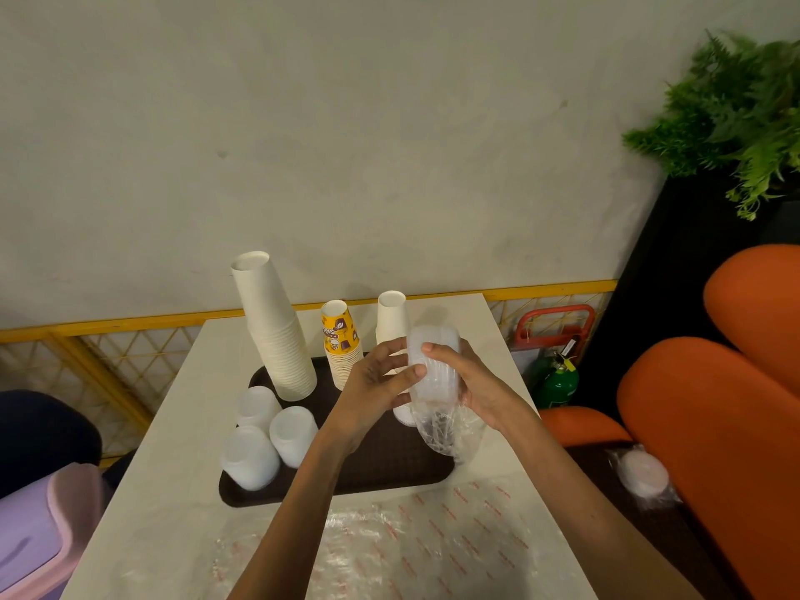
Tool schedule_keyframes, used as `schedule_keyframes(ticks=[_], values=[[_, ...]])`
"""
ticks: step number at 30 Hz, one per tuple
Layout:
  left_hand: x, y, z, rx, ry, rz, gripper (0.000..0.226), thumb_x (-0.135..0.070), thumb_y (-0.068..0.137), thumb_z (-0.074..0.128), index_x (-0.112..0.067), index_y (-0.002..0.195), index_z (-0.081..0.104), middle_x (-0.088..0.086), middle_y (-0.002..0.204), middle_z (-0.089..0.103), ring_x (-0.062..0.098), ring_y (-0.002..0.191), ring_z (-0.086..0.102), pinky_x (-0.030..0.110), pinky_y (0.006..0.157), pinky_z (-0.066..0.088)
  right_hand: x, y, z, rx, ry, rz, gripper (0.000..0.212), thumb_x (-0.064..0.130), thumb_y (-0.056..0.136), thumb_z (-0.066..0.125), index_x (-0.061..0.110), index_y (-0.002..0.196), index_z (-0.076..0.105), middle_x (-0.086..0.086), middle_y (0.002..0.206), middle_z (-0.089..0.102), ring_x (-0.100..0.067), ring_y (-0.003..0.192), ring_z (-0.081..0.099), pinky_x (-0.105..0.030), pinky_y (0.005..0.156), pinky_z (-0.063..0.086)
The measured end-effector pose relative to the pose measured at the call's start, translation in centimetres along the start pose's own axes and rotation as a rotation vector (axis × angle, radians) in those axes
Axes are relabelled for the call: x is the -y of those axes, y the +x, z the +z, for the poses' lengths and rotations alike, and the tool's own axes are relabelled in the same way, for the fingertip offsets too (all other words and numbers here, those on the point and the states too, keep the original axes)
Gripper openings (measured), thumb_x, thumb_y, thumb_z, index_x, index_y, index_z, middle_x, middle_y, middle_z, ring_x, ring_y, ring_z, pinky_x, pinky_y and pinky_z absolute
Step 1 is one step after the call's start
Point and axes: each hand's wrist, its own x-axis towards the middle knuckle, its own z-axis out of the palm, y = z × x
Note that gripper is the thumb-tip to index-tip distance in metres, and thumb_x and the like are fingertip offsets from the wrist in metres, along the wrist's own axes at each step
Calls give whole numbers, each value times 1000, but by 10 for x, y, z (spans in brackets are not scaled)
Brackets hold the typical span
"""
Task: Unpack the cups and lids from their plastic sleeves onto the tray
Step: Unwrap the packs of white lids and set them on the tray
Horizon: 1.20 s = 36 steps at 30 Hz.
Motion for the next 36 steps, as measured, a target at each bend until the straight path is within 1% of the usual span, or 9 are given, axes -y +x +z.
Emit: schedule_keyframes(ticks=[9, 13, 15, 22, 26, 29, 32, 34, 36], values=[[1, 0, 1, -13, 0, 1, 33, -14, 89, 62, -26, 118, 54, 3, 120, 64, 19, 109, 63, 34, 89, 55, -1, 1, -1, -27, -52, 2, 83, 45, 68, 76, 24, 137, 33, -7, 129, 50, -22, 114, 53, -45, 95, 51], [5, 0, 0, -44, 35, -8, 36, -13, 90, 61, -22, 124, 53, 5, 123, 63, 21, 111, 62, 42, 92, 53, -3, 1, 0, -75, -70, 0, 62, 36, 85, 64, 23, 136, 33, -6, 130, 50, -21, 113, 54, -39, 89, 53], [7, 1, 1, -65, 75, -16, 36, -13, 91, 60, -21, 126, 51, 7, 125, 62, 22, 112, 62, 44, 92, 53, -5, 3, 2, -108, -110, 2, 65, 38, 84, 67, 22, 137, 33, -5, 130, 50, -21, 113, 54, -34, 84, 52], [14, 0, 2, -95, 103, -27, 32, -21, 89, 62, -23, 119, 51, 5, 123, 62, 22, 109, 62, 35, 86, 56, -10, 6, 6, -173, -167, 13, 66, 34, 84, 67, 19, 139, 32, -5, 131, 48, -20, 109, 53, -32, 78, 51], [18, 0, 0, -91, 38, -28, 24, -16, 90, 61, -22, 112, 55, 1, 114, 64, 16, 101, 64, 28, 81, 56, -9, 10, 11, -212, -210, 42, 69, 34, 84, 67, 17, 140, 31, -9, 136, 45, -27, 121, 49, -48, 101, 45], [23, 3, -1, -228, 82, -43, 13, -16, 91, 61, -18, 104, 61, 2, 105, 66, 19, 99, 64, 33, 87, 56, -11, 11, 11, -226, -220, 64, 70, 34, 85, 68, 18, 141, 30, -8, 137, 44, -23, 118, 48, -42, 100, 44], [29, 8, 2, -356, 309, -35, 23, -19, 91, 61, -8, 111, 63, 2, 102, 65, 15, 92, 60, 17, 74, 50, -18, 13, 5, -225, -244, 67, 72, 32, 84, 69, 18, 142, 28, -6, 138, 42, -22, 117, 45, -39, 97, 42], [33, 9, 4, -359, 466, -27, 26, -21, 90, 62, -5, 111, 61, 0, 97, 61, 14, 88, 58, 10, 66, 42, -11, 11, 19, -249, -275, 8, 72, 29, 83, 71, 15, 141, 30, -8, 139, 43, -24, 122, 45, -38, 100, 40], [38, 10, 6, -351, 506, -48, 28, -21, 89, 64, -5, 111, 59, 1, 97, 61, 14, 87, 57, 12, 65, 43, -13, 14, 24, -290, -200, -265, 56, 23, 85, 69, 19, 135, 44, -3, 135, 52, -14, 119, 51, -25, 100, 41]])
